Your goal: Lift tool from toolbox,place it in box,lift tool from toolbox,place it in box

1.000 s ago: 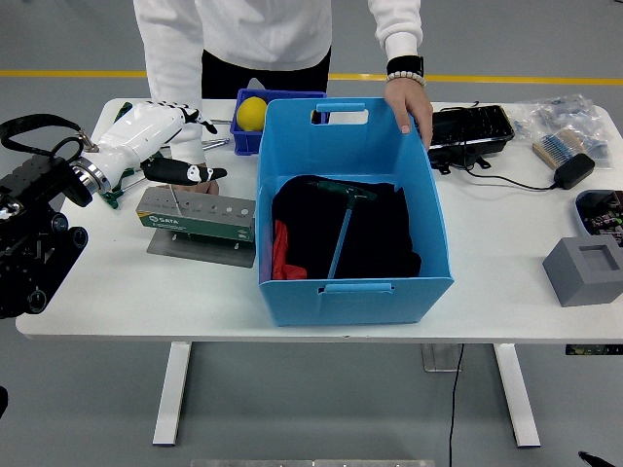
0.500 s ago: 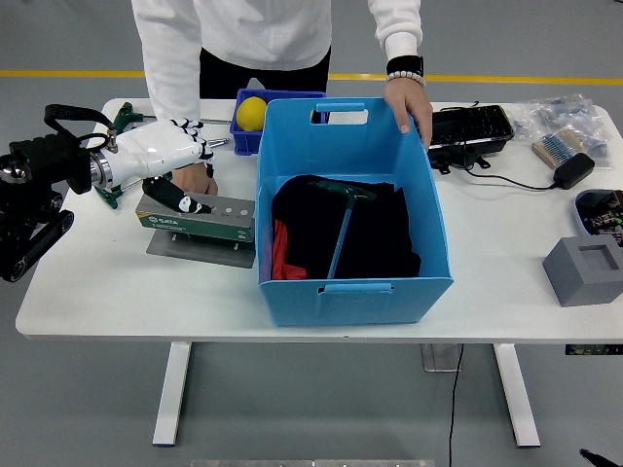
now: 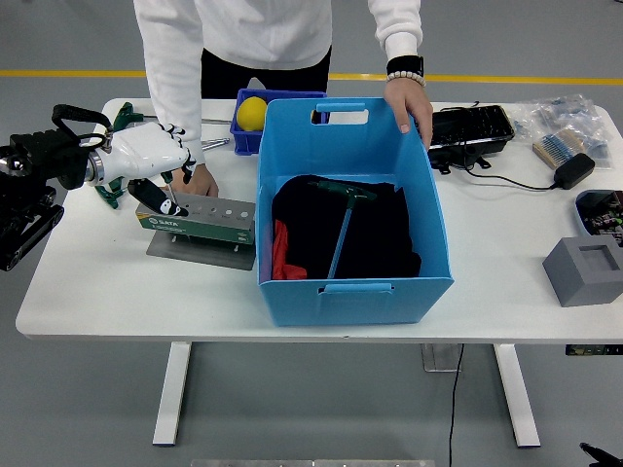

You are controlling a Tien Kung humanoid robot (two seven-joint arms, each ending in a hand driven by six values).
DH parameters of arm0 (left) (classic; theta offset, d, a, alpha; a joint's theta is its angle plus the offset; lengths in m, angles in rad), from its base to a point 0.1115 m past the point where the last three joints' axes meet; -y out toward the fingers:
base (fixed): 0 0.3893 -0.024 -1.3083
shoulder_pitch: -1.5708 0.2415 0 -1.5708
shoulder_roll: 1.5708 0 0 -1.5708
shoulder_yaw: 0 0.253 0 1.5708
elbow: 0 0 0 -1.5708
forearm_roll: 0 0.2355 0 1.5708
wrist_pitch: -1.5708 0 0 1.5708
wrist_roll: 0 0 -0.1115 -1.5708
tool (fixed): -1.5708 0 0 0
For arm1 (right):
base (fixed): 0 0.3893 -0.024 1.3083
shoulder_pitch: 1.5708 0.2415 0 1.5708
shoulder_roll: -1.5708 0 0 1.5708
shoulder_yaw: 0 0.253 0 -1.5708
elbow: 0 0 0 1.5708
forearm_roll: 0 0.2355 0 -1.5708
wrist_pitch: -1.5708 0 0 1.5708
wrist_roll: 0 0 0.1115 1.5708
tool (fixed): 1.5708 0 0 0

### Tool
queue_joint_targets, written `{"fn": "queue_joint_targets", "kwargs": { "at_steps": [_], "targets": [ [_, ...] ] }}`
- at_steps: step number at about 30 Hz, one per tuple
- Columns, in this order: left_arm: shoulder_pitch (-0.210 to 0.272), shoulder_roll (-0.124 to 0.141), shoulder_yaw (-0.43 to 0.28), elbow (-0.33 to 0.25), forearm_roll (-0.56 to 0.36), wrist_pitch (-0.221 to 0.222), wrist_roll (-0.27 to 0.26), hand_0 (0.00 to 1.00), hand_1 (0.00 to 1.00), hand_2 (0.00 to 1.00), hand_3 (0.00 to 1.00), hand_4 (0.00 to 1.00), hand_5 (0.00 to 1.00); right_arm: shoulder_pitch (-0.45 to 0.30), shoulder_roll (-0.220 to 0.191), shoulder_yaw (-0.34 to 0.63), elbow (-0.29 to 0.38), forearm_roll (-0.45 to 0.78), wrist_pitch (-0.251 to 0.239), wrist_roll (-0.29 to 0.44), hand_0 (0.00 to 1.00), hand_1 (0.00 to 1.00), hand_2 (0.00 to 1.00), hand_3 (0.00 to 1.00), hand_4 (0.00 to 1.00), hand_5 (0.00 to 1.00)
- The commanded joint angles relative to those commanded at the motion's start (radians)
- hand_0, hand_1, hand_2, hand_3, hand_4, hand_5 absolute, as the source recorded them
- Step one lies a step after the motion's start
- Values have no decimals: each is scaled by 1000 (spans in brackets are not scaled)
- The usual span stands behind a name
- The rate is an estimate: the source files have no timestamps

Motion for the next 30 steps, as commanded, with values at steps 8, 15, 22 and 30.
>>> {"fn": "queue_joint_targets", "kwargs": {
  "at_steps": [8,15,22,30],
  "targets": [
    [-14,-12,49,35,-22,-14,8,878,665,580,501,885,645,1,0,-1,0,1,0,0,616,596,669,539,770,654],
    [-24,-20,84,49,-33,-15,12,872,609,510,461,887,651,-1,0,1,0,0,0,0,616,595,668,540,770,654],
    [-25,-25,92,51,-46,-21,10,863,539,437,363,893,663,-4,1,5,0,-6,0,-2,615,596,669,540,771,654],
    [-26,-27,101,48,-52,-20,13,853,478,392,321,897,676,-8,2,11,0,-15,0,-4,616,597,668,540,771,655]
  ]
}}
